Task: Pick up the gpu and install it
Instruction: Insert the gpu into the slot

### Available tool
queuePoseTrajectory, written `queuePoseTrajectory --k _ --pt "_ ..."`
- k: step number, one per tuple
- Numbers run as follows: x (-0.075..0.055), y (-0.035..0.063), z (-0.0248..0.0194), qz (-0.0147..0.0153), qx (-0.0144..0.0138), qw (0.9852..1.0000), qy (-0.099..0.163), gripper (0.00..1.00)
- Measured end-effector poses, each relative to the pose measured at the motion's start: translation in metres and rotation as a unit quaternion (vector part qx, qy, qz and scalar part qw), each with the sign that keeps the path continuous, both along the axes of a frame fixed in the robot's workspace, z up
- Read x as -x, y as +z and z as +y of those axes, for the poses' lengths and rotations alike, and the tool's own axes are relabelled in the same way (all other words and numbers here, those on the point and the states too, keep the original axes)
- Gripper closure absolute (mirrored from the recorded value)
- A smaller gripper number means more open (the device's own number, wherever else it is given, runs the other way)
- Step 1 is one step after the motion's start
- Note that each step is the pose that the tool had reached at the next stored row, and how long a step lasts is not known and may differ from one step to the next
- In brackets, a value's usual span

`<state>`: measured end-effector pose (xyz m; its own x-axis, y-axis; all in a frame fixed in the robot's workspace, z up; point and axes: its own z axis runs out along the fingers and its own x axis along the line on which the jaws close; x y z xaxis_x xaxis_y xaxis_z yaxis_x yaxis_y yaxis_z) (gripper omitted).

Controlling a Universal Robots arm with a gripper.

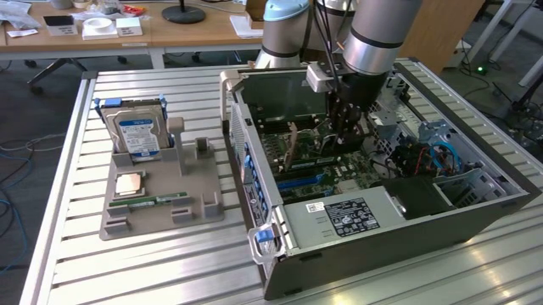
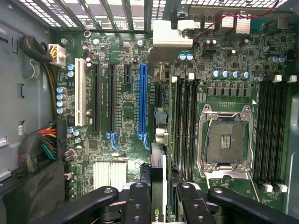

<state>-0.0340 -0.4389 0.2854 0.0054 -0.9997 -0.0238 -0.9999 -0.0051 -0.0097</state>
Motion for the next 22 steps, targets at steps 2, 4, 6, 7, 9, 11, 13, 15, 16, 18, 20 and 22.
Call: queuePoseTrajectory --k 2,4,6,7,9,11,13,15,16,18,20,22 --pt "0.0006 0.0 0.0 0.0 0.0 1.0 0.0 0.74" --pt "0.0014 0.0 0.0 0.0 0.0 1.0 0.0 0.74" --pt "0.0017 0.0 -0.0002 0.0 0.0 1.0 0.0 0.74" --pt "0.0017 0.0001 -0.0009 0.0001 0.0001 1.0 0.0 0.74" --pt "0.0018 0.0 -0.0027 0.0 0.0 1.0 0.0 0.74" --pt "0.0019 -0.0003 -0.0031 0.0 0.0 1.0 0.0 0.74" --pt "0.0022 -0.0015 -0.0032 0.0 0.0 1.0 0.0 0.74" --pt "0.0026 -0.0029 -0.0032 0.0 0.0 1.0 0.0 0.74" --pt "0.0028 -0.0035 -0.0032 0.0 0.0 1.0 0.0 0.74" --pt "0.0031 -0.0044 -0.0032 0.0 0.0001 1.0 0.0 0.74" --pt "0.0031 -0.0044 -0.0032 0.0001 0.0002 1.0 0.0 0.74" --pt "0.0031 -0.0045 -0.0032 0.0 0.0 1.0 0.0 0.74"
